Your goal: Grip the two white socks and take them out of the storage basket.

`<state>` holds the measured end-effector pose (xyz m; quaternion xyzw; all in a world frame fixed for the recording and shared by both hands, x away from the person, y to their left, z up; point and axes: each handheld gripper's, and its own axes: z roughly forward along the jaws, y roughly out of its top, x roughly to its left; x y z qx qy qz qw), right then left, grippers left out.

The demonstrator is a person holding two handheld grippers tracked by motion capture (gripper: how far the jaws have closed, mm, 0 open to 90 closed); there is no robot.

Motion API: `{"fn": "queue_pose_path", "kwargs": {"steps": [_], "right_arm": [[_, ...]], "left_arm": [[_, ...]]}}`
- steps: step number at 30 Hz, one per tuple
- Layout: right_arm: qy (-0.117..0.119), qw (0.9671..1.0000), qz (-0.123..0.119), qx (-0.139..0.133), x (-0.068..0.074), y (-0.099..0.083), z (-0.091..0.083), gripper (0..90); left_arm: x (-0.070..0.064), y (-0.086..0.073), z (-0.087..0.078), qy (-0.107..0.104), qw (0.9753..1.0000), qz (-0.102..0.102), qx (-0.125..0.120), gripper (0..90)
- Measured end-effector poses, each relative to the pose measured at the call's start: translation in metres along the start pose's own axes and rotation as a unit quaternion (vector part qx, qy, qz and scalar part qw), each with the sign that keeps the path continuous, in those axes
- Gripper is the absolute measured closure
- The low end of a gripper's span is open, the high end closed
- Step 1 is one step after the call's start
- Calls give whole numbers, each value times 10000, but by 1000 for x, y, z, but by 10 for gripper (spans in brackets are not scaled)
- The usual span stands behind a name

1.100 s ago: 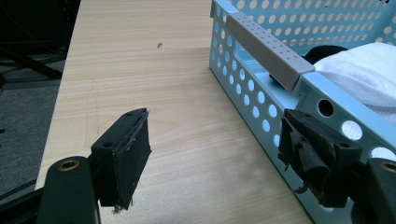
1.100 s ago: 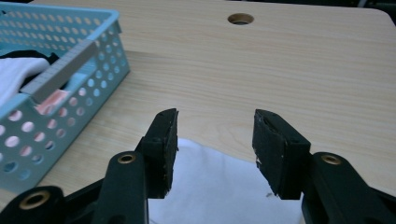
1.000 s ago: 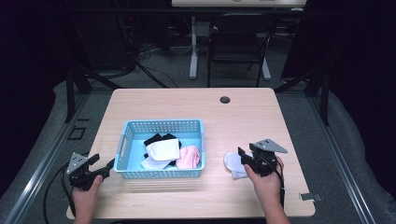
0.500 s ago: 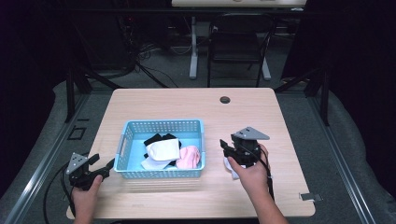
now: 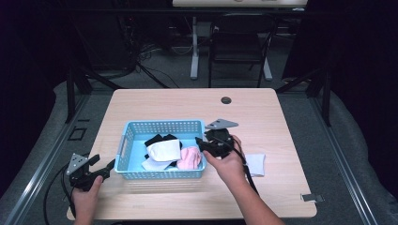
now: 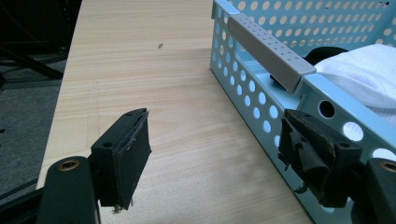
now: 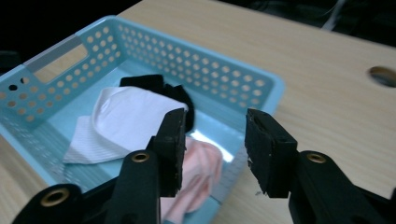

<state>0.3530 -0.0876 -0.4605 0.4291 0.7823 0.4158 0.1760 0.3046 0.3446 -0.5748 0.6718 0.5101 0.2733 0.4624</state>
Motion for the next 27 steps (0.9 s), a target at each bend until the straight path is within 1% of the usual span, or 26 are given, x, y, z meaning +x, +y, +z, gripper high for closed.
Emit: {"fn": "queue_pose_path", "kwargs": {"steps": [2,5,8,11,12,13,14,15,17,18,19,20,21,22,23,25,26,27], "right_arm": [[159,9996,45,233,6,4,16,607],[184,9983,-36,545,16,9,39,615],[313,9959,166,837,22,14,59,619],[388,9918,379,1161,23,18,77,622],[415,9903,500,1230,22,19,83,624],[453,9867,659,1413,20,20,89,628],[504,9843,787,1496,20,20,94,631],[507,9818,883,1604,19,20,98,632],[537,9760,1018,1848,19,20,106,632],[506,9732,1069,1974,19,20,109,632],[515,9707,1190,2024,20,20,112,630],[513,9683,1168,2148,18,20,114,628],[497,9650,1260,2244,18,20,118,627],[484,9628,1259,2342,18,20,119,626],[518,9613,1317,2364,17,20,121,623],[509,9575,1412,2463,16,18,124,624],[547,9561,1498,2457,16,17,126,626],[596,9532,1510,2549,15,17,126,628]], "left_arm": [[0,0,0,-2,10000,4,-1,246],[1,0,0,-3,10000,9,18,246],[1,0,-1,-3,10000,-6,2,246],[1,0,-1,-11,10000,-4,-1,246],[1,0,0,-12,10000,0,-4,246],[1,0,-1,-14,10000,0,-8,246],[1,0,-1,-8,10000,-5,-15,246],[2,0,-1,-9,10000,-16,-18,246],[2,0,-1,-2,10000,-30,-21,246],[2,0,-1,-2,10000,-29,-22,246],[2,0,-1,-2,10000,-29,-25,246],[2,0,-1,-6,10000,-30,-32,246],[2,1,-1,-9,10000,-32,-36,246],[2,1,-1,-9,10000,-36,-38,246],[2,0,-1,-10,10000,-41,-55,246],[3,1,-2,2,10000,-41,-42,246],[3,1,-2,2,10000,-44,-41,246],[3,1,-1,2,10000,-44,-37,246]]}}
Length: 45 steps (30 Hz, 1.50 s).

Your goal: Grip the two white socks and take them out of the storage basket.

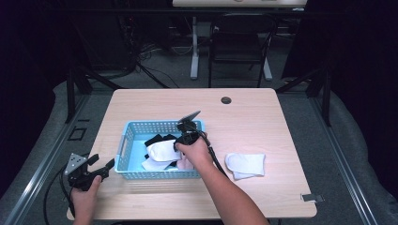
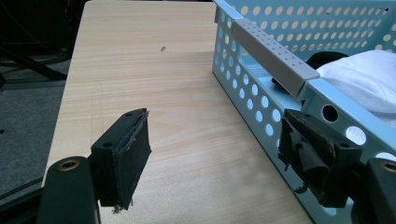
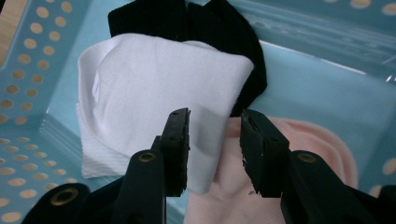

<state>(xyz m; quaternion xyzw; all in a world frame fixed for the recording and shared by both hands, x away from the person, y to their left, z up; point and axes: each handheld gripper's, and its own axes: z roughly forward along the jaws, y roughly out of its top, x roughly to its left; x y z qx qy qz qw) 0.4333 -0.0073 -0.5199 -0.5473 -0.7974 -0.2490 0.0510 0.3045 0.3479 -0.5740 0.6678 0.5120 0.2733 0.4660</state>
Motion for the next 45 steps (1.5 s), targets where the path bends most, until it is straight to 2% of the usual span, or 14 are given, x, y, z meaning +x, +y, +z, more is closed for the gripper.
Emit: {"fn": "queue_pose_path", "kwargs": {"steps": [4,8,13,16,18,21,23,24,26,29,32,35,39,45], "right_arm": [[243,9996,96,89,-1,0,1,678],[332,9993,-16,-169,2,0,1,739],[101,9987,-409,-281,8,-1,-1,834],[81,9978,-504,-416,10,-2,-3,870],[60,9964,-568,-623,13,-3,-4,875],[-93,9924,-901,-828,18,-6,-10,877],[-126,9855,-1340,-1037,27,-10,-16,877],[-205,9830,-1457,-1101,31,-12,-18,878],[-396,9719,-1971,-1224,41,-17,-24,878],[-388,9612,-2417,-1274,51,-24,-28,878],[-343,9561,-2545,-1415,56,-28,-35,878],[-256,9503,-2592,-1707,61,-32,-45,878],[-237,9375,-2769,-2093,66,-37,-58,878],[-230,9241,-2890,-2492,69,-41,-77,878]], "left_arm": [[0,0,0,7,10000,5,-1,246],[-1,0,1,1,10000,15,8,246],[-1,0,0,-2,10000,14,10,246],[-1,0,0,-5,10000,13,8,246],[-1,0,0,-4,10000,10,5,246],[-1,0,0,-2,10000,12,6,246],[-1,0,0,0,10000,12,6,246],[-1,0,0,2,10000,16,10,246],[-1,0,1,6,10000,25,13,246],[-1,0,1,2,10000,34,23,245],[-2,0,1,4,10000,47,12,246],[-2,0,1,0,10000,40,22,246],[-2,0,1,-2,10000,43,28,246],[-1,0,1,3,10000,42,18,246]]}}
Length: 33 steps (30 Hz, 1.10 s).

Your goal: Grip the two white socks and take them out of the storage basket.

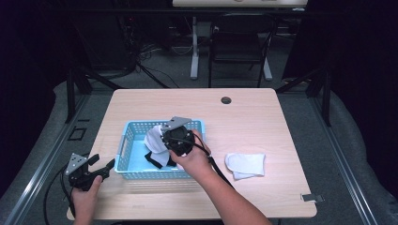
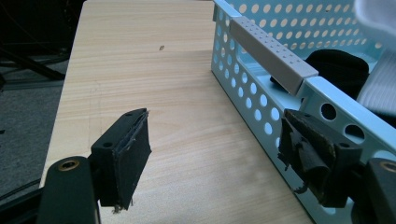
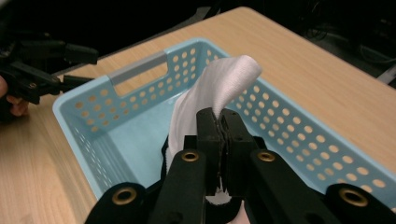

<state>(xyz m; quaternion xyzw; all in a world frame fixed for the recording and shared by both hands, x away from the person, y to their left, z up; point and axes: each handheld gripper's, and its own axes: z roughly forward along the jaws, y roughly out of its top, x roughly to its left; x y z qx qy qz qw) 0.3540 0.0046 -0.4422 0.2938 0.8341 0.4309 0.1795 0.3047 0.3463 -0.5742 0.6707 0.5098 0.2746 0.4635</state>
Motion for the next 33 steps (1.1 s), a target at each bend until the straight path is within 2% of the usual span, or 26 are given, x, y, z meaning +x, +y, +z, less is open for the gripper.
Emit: {"fn": "queue_pose_path", "kwargs": {"steps": [7,17,23,33], "right_arm": [[-124,9988,-25,-469,-1,1,-22,878],[-99,9970,118,-763,-2,-4,-36,878],[-38,9942,309,-1033,-6,-3,-51,878],[-211,9919,379,-1196,-18,-8,-79,878]], "left_arm": [[0,0,0,-8,10000,6,13,246],[-1,0,1,-3,10000,15,25,246],[-1,0,1,-8,10000,8,3,246],[-1,0,1,-6,10000,10,29,246]]}}
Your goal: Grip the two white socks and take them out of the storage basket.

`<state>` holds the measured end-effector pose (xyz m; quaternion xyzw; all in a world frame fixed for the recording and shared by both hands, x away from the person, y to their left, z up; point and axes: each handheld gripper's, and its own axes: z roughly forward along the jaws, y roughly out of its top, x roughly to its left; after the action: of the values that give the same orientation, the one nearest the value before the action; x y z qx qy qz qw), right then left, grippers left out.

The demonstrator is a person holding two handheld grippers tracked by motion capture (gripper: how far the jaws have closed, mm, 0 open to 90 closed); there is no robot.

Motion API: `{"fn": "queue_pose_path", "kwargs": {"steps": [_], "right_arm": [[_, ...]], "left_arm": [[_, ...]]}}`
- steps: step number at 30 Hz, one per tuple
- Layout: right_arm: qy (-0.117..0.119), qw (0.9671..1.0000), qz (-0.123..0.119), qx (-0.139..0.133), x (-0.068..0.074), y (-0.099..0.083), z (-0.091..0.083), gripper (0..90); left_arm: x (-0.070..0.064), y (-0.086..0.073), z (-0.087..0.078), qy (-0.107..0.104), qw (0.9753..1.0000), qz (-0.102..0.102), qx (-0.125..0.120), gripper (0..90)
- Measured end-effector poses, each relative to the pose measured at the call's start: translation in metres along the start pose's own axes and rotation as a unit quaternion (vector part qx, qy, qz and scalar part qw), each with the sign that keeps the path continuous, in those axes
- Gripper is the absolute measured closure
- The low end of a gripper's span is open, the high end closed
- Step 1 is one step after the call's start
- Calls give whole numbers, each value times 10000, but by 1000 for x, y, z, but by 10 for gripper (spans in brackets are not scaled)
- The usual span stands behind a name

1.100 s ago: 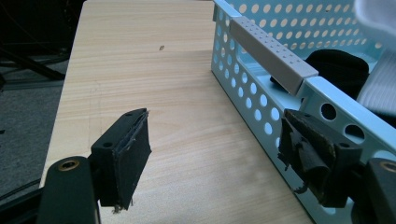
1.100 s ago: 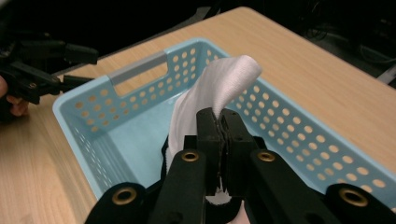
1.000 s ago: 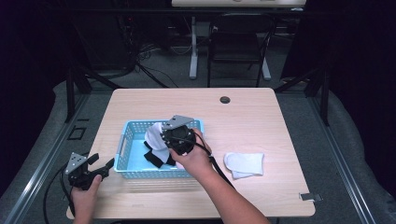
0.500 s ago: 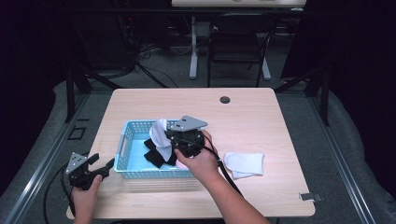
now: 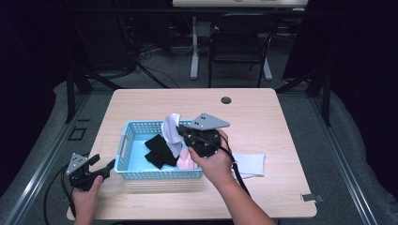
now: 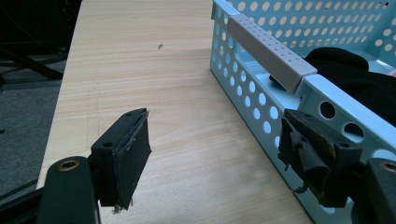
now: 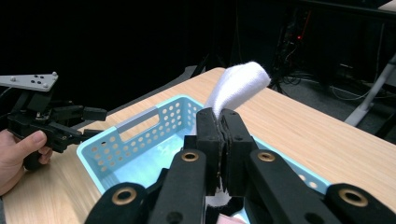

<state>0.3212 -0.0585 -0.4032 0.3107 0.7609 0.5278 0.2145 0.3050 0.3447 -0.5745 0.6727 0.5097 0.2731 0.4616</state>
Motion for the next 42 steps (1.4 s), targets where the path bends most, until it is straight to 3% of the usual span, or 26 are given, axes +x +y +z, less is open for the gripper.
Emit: {"fn": "queue_pose_path", "kwargs": {"steps": [7,14,23,27,37,42], "right_arm": [[-202,9997,50,-116,-12,-3,-24,878],[-480,9985,92,-258,-25,-11,-61,878],[-942,9943,414,-267,-50,-34,-100,878],[-1176,9923,380,-85,-56,-48,-104,878],[-1276,9895,649,196,-65,-85,-98,878],[-1404,9863,766,401,-73,-108,-96,878]], "left_arm": [[0,0,0,6,10000,1,7,246],[1,0,0,38,10000,-27,28,246],[0,0,0,49,10000,2,29,246],[1,0,0,49,10000,10,28,246],[0,0,0,37,10000,17,29,246],[0,-1,0,33,10000,11,2,246]]}}
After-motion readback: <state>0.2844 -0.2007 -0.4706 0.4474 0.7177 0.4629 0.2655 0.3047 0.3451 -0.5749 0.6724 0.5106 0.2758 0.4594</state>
